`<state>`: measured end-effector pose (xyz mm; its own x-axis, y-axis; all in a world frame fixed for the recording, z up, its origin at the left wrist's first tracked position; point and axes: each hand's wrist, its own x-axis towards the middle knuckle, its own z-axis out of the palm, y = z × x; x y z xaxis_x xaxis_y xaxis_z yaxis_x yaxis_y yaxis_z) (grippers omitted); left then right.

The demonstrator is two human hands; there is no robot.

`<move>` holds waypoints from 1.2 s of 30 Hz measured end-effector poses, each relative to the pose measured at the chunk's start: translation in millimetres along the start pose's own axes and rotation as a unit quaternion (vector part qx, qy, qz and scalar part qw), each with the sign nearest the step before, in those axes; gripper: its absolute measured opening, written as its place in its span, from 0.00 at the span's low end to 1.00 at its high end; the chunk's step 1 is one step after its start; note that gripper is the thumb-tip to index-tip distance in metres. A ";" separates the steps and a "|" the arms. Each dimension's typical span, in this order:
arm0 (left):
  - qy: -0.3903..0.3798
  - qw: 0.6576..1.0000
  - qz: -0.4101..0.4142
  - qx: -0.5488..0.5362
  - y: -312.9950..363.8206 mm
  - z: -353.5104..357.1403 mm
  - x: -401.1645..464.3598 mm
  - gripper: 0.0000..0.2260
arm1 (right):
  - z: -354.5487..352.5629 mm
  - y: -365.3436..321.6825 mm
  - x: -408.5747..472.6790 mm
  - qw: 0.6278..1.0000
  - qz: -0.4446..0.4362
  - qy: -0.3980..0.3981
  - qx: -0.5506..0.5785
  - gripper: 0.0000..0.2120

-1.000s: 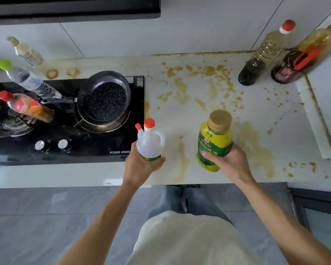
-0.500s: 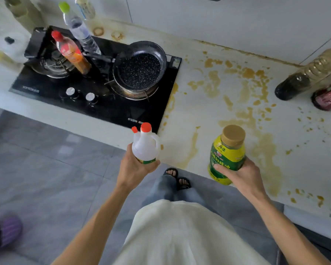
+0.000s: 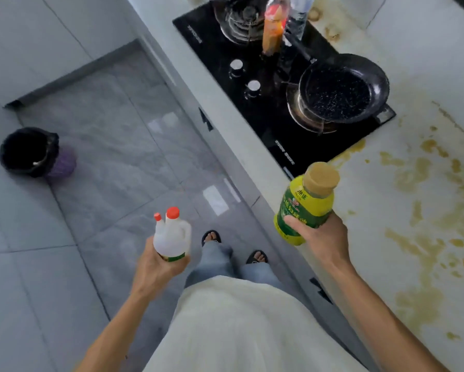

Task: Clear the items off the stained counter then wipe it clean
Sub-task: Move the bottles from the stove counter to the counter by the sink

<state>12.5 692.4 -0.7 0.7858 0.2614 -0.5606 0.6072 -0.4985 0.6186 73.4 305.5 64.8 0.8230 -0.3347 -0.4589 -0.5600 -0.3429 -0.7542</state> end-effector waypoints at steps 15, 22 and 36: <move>0.070 0.983 -0.132 -0.108 -74.1 -127.0 48.1 0.12 | 174.2 -103.9 51.6 0.980 -0.085 -0.110 -0.144 0.19; 0.098 0.975 -0.109 -0.165 -22.2 -187.3 135.1 0.15 | 213.3 -129.0 77.3 0.971 -0.078 -0.106 -0.199 0.28; 0.132 0.967 -0.152 -0.154 40.8 -288.6 302.9 0.28 | 346.1 -282.6 224.2 0.968 -0.095 -0.162 -0.169 0.24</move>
<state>309.3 989.8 13.6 0.5438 0.5797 -0.6068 0.7888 -0.1061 0.6055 449.0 631.1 12.5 0.8700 0.0367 -0.4917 -0.3499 -0.6567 -0.6681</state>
